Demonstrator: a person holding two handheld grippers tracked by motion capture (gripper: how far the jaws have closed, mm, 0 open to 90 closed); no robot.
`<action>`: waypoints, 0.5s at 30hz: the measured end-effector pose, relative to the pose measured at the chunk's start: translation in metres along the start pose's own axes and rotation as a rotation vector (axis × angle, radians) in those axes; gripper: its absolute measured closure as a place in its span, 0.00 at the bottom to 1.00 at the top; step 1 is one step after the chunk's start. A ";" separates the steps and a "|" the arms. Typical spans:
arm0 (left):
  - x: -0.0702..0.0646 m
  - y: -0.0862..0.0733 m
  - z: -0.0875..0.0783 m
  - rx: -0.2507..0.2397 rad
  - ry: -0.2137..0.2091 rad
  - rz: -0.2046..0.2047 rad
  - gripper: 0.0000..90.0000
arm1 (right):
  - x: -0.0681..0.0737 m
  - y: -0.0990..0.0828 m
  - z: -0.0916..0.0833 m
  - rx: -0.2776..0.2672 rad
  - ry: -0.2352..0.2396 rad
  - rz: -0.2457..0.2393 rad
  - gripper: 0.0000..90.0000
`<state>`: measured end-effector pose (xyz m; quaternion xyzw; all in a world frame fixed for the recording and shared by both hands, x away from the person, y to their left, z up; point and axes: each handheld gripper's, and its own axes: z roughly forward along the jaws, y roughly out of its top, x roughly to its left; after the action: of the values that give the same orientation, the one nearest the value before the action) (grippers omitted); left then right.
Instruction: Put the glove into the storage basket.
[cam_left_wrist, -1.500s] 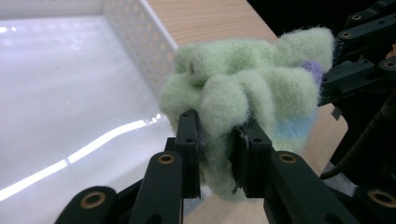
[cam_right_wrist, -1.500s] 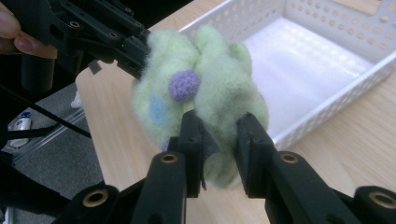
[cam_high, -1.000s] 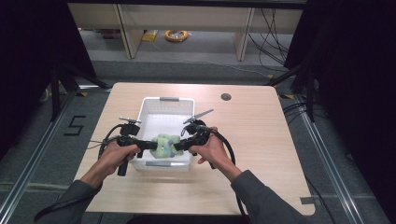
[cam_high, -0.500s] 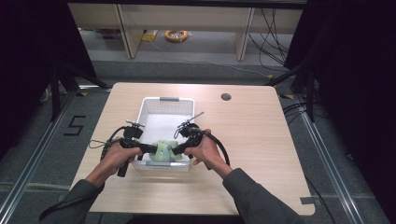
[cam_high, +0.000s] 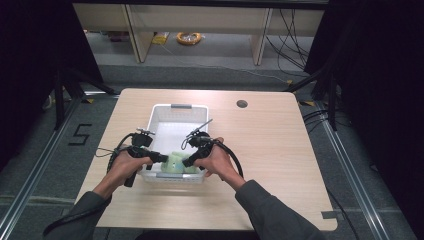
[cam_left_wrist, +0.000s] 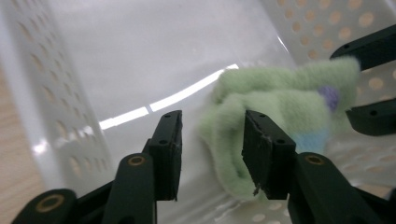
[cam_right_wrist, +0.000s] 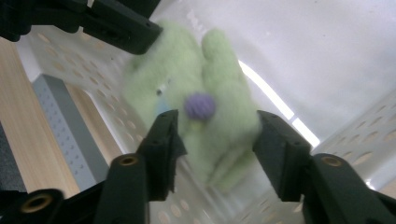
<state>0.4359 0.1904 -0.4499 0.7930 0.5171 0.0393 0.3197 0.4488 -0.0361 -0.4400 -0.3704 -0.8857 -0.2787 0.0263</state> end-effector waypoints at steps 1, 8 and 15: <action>0.000 0.001 -0.002 -0.011 -0.006 -0.011 0.61 | 0.000 0.002 -0.002 -0.013 -0.002 0.003 0.51; -0.001 0.004 -0.013 -0.069 -0.024 0.061 0.58 | -0.001 0.009 -0.023 -0.077 0.006 0.014 0.43; -0.009 0.002 -0.023 -0.081 -0.015 0.020 0.51 | -0.003 0.001 -0.034 -0.097 0.018 -0.002 0.41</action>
<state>0.4236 0.1931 -0.4280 0.7848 0.5048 0.0572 0.3549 0.4467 -0.0548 -0.4118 -0.3678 -0.8713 -0.3245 0.0160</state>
